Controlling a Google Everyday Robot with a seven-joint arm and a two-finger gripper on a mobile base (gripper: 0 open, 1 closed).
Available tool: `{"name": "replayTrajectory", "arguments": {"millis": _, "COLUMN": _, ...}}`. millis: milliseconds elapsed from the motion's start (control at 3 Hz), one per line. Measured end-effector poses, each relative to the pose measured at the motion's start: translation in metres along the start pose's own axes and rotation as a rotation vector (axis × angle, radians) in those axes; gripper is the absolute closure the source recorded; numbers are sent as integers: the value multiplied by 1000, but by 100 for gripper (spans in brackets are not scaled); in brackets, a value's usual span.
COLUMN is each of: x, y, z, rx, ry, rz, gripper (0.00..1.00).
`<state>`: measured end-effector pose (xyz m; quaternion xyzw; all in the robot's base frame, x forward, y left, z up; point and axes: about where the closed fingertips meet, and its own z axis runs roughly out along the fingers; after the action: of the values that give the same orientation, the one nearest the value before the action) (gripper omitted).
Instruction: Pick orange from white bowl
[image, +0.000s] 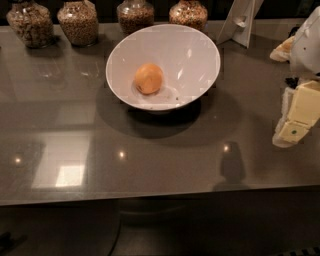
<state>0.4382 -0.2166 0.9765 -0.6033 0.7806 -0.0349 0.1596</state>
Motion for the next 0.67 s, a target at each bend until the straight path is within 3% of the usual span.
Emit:
{"name": "replayTrajectory", "arguments": {"millis": 333, "x": 0, "y": 0, "z": 0, "rx": 0, "ry": 0, "rz": 0, "gripper": 0}}
{"name": "replayTrajectory", "arguments": {"millis": 667, "x": -12, "y": -7, "z": 0, "rx": 14, "ry": -88, "rz": 12, "gripper": 0}}
